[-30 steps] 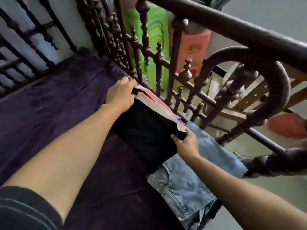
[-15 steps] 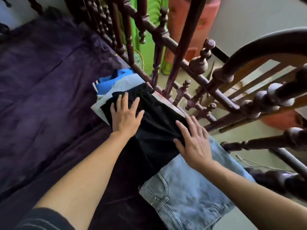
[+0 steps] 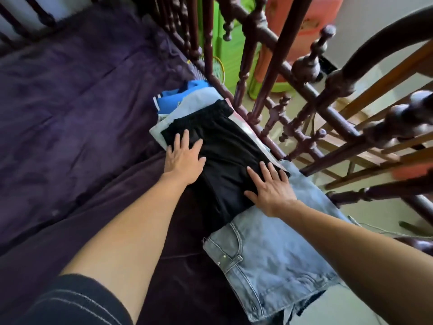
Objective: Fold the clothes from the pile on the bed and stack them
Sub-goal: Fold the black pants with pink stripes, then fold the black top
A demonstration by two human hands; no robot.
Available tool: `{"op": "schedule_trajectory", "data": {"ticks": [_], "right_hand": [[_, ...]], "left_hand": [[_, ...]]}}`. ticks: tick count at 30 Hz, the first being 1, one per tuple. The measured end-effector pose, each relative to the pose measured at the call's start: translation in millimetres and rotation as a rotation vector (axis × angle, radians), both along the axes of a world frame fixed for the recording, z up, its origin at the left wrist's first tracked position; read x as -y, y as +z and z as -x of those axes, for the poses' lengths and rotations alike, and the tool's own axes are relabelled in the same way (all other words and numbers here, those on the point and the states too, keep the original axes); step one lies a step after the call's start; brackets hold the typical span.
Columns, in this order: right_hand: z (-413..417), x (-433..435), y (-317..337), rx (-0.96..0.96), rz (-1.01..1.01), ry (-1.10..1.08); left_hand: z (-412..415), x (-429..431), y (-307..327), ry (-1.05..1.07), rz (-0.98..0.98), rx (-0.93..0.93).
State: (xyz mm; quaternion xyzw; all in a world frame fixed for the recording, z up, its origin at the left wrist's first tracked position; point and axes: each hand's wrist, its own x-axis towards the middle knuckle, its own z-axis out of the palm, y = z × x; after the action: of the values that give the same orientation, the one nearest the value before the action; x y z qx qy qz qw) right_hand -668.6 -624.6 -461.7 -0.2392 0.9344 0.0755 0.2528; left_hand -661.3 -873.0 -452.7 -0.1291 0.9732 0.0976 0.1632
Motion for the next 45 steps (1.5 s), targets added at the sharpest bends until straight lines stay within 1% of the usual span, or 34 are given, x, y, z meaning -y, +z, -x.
{"op": "schedule_trajectory", "data": {"ticks": [3, 5, 7, 9, 13, 19, 24, 28, 32, 37, 41, 45], "right_hand": [[-18.7, -9.8, 29.4, -0.055, 0.064, 0.004], [-36.5, -17.9, 47.7, -0.110, 0.105, 0.043], [-55.8, -25.8, 63.9, -0.131, 0.103, 0.102], [-78.1, -33.3, 79.0, -0.110, 0.109, 0.165], [-131.8, -42.5, 104.6, -0.038, 0.186, 0.279], [-216.6, -34.2, 133.0, 0.008, 0.188, 0.532], [-295.4, 20.6, 167.9, -0.016, 0.225, 0.761], [-373.3, 79.7, 191.0, -0.016, 0.287, 0.932], [-458.1, 143.4, 201.8, -0.036, 0.318, 1.081], [-577.2, 232.5, 204.0, -0.035, 0.319, 1.168], [-674.8, 290.9, 210.8, -0.012, 0.356, 1.230], [-747.7, 340.8, 220.0, 0.025, 0.397, 1.311]], "left_hand": [[-44.7, -11.9, 31.7, 0.027, -0.021, -0.018], [-80.5, -19.3, 48.1, 0.062, -0.032, -0.008], [-118.8, -28.2, 63.2, 0.122, -0.058, 0.002], [-160.3, -41.0, 77.4, 0.181, -0.063, 0.007], [-254.4, -75.7, 102.6, 0.324, -0.060, -0.004], [-410.7, -126.6, 130.8, 0.472, -0.026, 0.020], [-539.8, -125.2, 153.4, 0.671, -0.007, -0.043], [-634.1, -105.8, 170.4, 0.829, 0.078, -0.083], [-726.7, -76.8, 177.5, 0.966, 0.097, -0.123], [-858.2, -29.4, 190.3, 1.081, 0.134, -0.114], [-959.3, 8.4, 206.9, 1.185, 0.130, -0.112], [-1026.6, 45.4, 217.1, 1.220, 0.144, -0.099]]}}
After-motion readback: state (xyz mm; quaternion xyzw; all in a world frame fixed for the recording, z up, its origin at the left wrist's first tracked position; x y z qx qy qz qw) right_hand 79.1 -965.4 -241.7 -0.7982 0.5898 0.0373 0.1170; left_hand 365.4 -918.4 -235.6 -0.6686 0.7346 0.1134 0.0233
